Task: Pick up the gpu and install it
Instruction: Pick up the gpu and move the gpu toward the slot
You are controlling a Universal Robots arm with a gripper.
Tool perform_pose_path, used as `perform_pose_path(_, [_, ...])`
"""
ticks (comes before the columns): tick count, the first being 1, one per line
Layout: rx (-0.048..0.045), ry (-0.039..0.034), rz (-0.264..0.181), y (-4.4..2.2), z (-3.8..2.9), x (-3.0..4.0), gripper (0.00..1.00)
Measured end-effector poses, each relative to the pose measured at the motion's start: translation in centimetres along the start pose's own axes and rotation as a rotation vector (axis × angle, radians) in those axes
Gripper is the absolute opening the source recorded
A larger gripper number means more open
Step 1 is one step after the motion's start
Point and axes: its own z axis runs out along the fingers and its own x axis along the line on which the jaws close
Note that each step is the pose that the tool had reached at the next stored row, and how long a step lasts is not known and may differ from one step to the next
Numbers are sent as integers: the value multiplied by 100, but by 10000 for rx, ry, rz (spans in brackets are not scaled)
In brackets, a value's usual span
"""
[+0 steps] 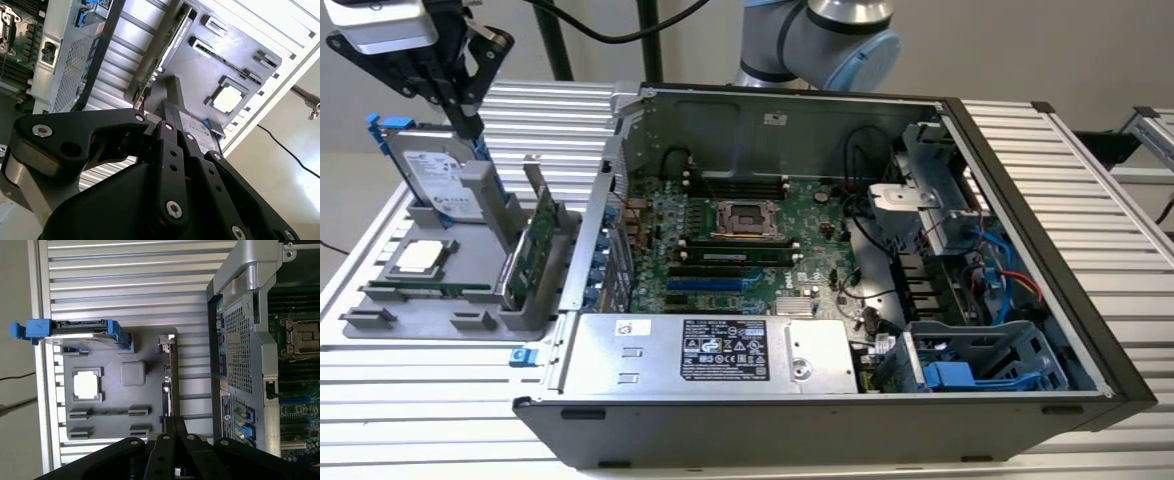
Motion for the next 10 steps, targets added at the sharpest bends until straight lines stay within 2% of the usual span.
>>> perform_pose_path(2, [1,1,0,0,0,0,0])
perform_pose_path(3, [0,0,1,0,0,0,100])
perform_pose_path(10, [1,1,0,-4,3,0,100])
